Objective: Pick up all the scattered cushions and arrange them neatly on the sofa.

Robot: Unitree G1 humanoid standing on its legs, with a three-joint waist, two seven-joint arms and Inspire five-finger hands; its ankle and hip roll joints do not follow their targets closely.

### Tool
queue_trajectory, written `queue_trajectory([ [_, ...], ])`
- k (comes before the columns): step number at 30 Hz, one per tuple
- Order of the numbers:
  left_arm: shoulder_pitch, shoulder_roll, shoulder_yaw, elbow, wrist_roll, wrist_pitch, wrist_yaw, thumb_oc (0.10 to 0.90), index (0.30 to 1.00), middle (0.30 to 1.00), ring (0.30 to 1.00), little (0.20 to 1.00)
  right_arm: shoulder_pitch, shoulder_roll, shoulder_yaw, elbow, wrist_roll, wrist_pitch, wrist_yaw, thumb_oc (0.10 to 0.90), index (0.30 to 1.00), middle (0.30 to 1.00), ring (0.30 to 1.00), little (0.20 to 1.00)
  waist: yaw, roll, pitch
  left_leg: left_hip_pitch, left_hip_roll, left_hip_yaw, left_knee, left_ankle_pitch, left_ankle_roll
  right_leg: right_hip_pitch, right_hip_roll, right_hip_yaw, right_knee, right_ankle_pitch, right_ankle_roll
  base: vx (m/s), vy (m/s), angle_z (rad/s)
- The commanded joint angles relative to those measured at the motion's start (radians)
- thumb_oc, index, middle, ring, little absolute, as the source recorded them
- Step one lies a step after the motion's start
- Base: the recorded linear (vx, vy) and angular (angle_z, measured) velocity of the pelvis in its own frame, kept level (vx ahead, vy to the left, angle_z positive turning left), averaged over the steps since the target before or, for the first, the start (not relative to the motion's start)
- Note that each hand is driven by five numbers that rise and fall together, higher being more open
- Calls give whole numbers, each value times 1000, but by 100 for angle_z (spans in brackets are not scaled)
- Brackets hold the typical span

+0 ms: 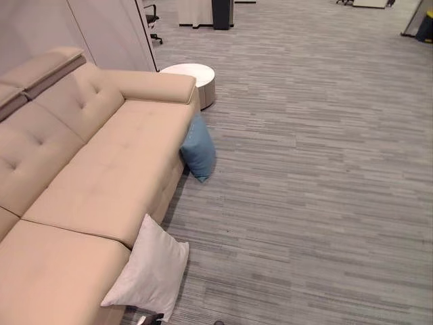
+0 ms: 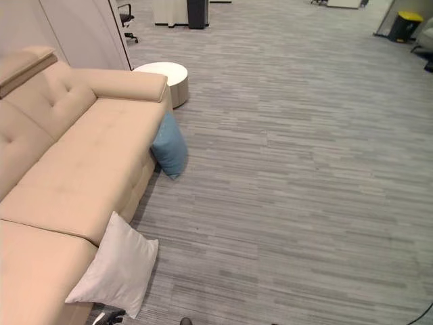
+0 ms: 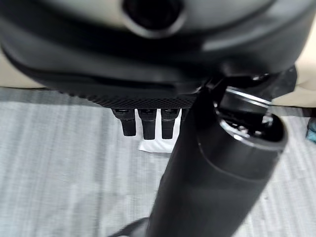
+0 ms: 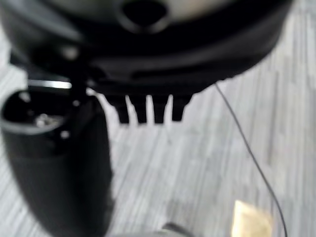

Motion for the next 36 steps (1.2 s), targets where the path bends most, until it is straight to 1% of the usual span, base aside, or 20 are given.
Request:
queue_trajectory([
  [1, -24, -12, 13, -22, -1, -30, 12, 800, 900, 900, 900, 900, -66, -20, -16, -31, -11, -26, -5, 800, 900, 900, 900, 900, 35, 29, 48, -32, 80, -63, 42, -34, -100, 77, -48, 65, -216, 247, -2, 111, 13, 77],
  [3, -24, -11, 14, -21, -2, -32, 13, 800, 900, 900, 900, 900, -68, -18, -15, -30, -13, -28, -7, 800, 900, 900, 900, 900, 35, 30, 48, -21, 79, -75, 34, -36, -100, 76, -61, 60, -229, 241, -9, 115, -27, 49],
  [4, -27, -9, 16, -17, -6, -34, 15, 800, 900, 900, 900, 900, -76, -16, -14, -27, -9, -33, -7, 800, 900, 900, 900, 900, 40, 29, 43, -13, 81, -101, 24, -39, -107, 66, -72, 64, -298, 224, -23, 129, -85, 69],
  [7, -30, -11, 6, -5, -1, -40, 17, 800, 900, 900, 900, 900, -87, -15, -11, -27, 13, -39, -7, 800, 900, 900, 900, 900, 23, 18, 47, 15, 69, -158, 12, -50, -118, 31, -25, 160, -436, 226, -25, 156, -105, 64],
  [8, -30, -11, 6, -5, -1, -40, 17, 800, 900, 900, 900, 900, -87, -15, -11, -27, 13, -39, -7, 800, 900, 900, 900, 900, 23, 18, 45, 13, 69, -158, 11, -48, -118, 29, -24, 159, -439, 229, -25, 158, -120, 56],
  [9, -37, -15, -2, 4, 1, -42, 21, 800, 900, 900, 900, 900, -88, -13, -7, -26, 27, -41, -7, 800, 900, 900, 900, 900, 2, 9, 47, 30, 54, -218, 2, -48, -127, 0, 28, 265, -511, 251, -17, 147, -128, 55],
  [10, -41, -17, -5, 7, 1, -43, 22, 800, 900, 900, 900, 900, -87, -12, -4, -27, 33, -40, -5, 800, 900, 900, 900, 900, -3, 4, 47, 34, 45, -245, -3, -46, -131, -12, 44, 303, -536, 264, -13, 190, -168, 67],
  [11, -45, -17, -8, 11, 1, -44, 22, 800, 900, 900, 900, 900, -83, -15, -3, -26, 34, -40, -5, 800, 900, 900, 900, 900, -6, -1, 49, 40, 41, -267, -10, -45, -136, -9, 50, 310, -560, 271, -16, 125, -175, 108],
  [12, -49, -5, 3, 21, 2, -45, 3, 800, 900, 900, 900, 900, -88, -80, -59, 52, 64, 12, 47, 800, 900, 900, 900, 900, -6, -15, 46, 44, 38, -291, -6, -51, -146, 22, 41, 299, -600, 273, -16, 112, -223, 134],
  [13, -46, -6, -2, 20, 6, -48, 10, 800, 900, 900, 900, 900, -79, -72, -52, 57, 48, -35, 7, 800, 900, 900, 900, 900, 4, -23, 36, 38, 38, -307, -8, -51, -151, 37, 28, 276, -626, 275, -22, 97, -253, 132],
  [16, -37, -5, 15, 28, -18, -54, 21, 800, 900, 900, 900, 900, -73, -71, -35, 37, 54, -25, 26, 800, 900, 900, 900, 900, 4, -28, 28, 27, 51, -317, -8, -45, -168, 57, 32, 267, -643, 279, -31, 51, -147, 91],
  [18, -37, -13, 10, 25, -11, -54, 13, 800, 900, 900, 900, 900, -94, -73, -20, 11, 49, -58, 8, 800, 900, 900, 900, 900, 14, -31, 26, 9, 60, -329, 7, -46, -184, 89, 29, 235, -682, 277, -38, 33, -204, 57],
  [20, -64, -13, 20, 21, -17, -43, 10, 800, 900, 900, 900, 900, -93, -72, -43, 41, 100, -24, 42, 800, 900, 900, 900, 900, 7, -36, 38, -18, 72, -308, 40, -50, -197, 112, 28, 212, -693, 266, -48, -13, -176, 45],
  [23, -52, -12, 14, 22, -25, -50, 7, 800, 900, 900, 900, 900, -106, -105, -38, -1, 85, -49, 15, 800, 900, 900, 900, 900, 11, -36, 54, -75, 82, -248, 111, -50, -209, 139, 15, 150, -700, 248, -63, -27, -118, 77],
  [24, -50, -19, 8, 24, -21, -43, 1, 800, 900, 900, 900, 900, -100, -106, -47, 4, 94, -43, 17, 800, 900, 900, 900, 900, 4, -36, 61, -108, 112, -137, 132, -44, -208, 160, 3, 99, -711, 236, -67, -13, -81, 98],
  [25, -49, -19, 5, 24, -16, -42, 0, 800, 900, 900, 900, 900, -95, -102, -49, 9, 96, -41, 16, 800, 900, 900, 900, 900, -1, -37, 61, -118, 125, -83, 131, -39, -203, 169, 1, 80, -716, 233, -68, 14, -79, 139],
  [27, -49, -19, 4, 26, -12, -41, 1, 800, 900, 900, 900, 900, -91, -97, -51, 12, 99, -42, 14, 800, 900, 900, 900, 900, -5, -37, 58, -128, 131, -41, 126, -32, -199, 176, 1, 59, -722, 232, -68, 48, -41, 145],
  [28, -51, -14, 2, 29, -2, -37, 3, 800, 900, 900, 900, 900, -81, -87, -60, 15, 109, -37, 16, 800, 900, 900, 900, 900, -9, -36, 51, -149, 142, 30, 101, -8, -192, 191, 1, 21, -729, 224, -70, 87, -28, 103],
  [30, -53, -9, 5, 30, 5, -33, 1, 800, 900, 900, 900, 900, -73, -75, -66, 22, 118, -28, 21, 800, 900, 900, 900, 900, -11, -40, 47, -164, 152, 97, 89, 8, -195, 213, 5, -18, -728, 210, -72, 175, 7, 80],
  [36, -29, 17, 43, 46, 9, -26, -6, 800, 900, 900, 900, 900, -71, -42, -47, 24, 104, -24, 44, 800, 900, 900, 900, 900, 12, -69, 19, -97, 125, 53, 38, -15, -160, 244, -7, -13, -654, 165, -63, 192, 94, 13],
])
